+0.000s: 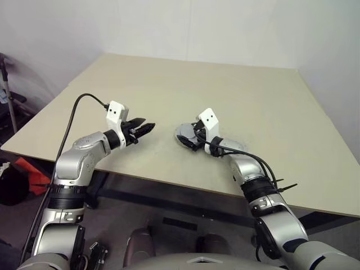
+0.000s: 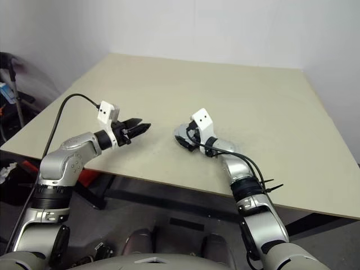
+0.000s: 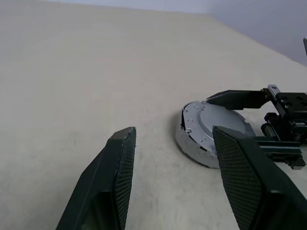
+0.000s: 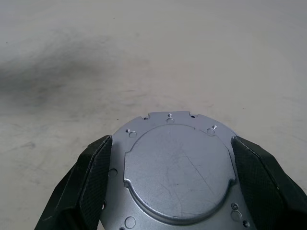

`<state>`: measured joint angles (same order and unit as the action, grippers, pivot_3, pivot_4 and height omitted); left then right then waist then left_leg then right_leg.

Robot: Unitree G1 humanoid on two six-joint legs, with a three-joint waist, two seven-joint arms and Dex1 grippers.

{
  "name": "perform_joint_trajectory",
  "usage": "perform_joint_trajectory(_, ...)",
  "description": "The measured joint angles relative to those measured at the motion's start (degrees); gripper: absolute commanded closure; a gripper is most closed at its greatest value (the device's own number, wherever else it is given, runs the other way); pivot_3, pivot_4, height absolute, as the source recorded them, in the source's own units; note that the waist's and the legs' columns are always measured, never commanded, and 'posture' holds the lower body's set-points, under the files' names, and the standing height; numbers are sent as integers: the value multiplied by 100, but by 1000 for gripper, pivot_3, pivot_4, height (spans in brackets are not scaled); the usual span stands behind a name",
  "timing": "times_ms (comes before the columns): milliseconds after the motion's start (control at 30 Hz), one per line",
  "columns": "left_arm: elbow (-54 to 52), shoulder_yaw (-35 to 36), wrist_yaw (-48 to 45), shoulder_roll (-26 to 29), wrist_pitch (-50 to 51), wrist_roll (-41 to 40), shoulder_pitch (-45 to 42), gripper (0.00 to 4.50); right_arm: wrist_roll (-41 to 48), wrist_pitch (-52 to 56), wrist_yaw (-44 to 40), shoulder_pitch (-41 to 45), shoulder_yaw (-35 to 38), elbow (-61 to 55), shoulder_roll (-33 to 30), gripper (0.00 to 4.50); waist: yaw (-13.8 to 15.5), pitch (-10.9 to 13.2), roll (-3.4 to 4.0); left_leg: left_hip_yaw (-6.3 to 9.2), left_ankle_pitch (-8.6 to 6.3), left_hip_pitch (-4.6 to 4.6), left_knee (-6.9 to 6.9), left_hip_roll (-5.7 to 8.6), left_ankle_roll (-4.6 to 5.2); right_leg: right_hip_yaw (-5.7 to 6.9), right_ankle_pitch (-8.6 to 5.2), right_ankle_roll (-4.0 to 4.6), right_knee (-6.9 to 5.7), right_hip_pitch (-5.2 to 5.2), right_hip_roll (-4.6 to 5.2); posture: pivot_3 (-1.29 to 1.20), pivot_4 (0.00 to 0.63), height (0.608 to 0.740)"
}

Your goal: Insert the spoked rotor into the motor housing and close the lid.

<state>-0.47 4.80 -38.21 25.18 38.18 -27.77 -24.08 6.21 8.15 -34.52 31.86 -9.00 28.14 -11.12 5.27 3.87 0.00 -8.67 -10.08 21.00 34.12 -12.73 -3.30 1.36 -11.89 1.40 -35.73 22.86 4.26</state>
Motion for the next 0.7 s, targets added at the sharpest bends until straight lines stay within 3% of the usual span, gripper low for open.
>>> perform_joint_trajectory(67, -2, -3, -73, 111, 5, 3, 73, 1810, 0, -11, 17, 37, 7, 49, 4, 1308, -2, 0, 0, 0, 0, -1, -1, 0, 0, 0, 0, 0, 0, 0, 0, 0, 0, 740)
perform_joint_trajectory(100, -3, -14, -132, 205, 0, 21, 148, 1810, 0, -6, 24, 53, 7, 64, 21, 1398, -6, 0, 0, 0, 0, -1, -3, 0, 0, 0, 0, 0, 0, 1, 0, 0, 0, 740)
perform_joint_trajectory(233, 48, -100, -284, 398, -38, 187, 450, 1810, 8, 31, 60, 69, 84, 64, 53, 1397, -13, 0, 0, 0, 0, 2, -4, 1, 1, 0, 0, 0, 2, 3, 0, 0, 0, 740)
perform_joint_trajectory(700, 46, -120, -277, 325, -44, 228, 516, 1810, -61, 122, 110, 162, 153, 139, 122, 1397, -30, 1, 1, 0, -1, 6, -8, 0, 1, 0, 0, 0, 2, 10, 0, 0, 0, 740)
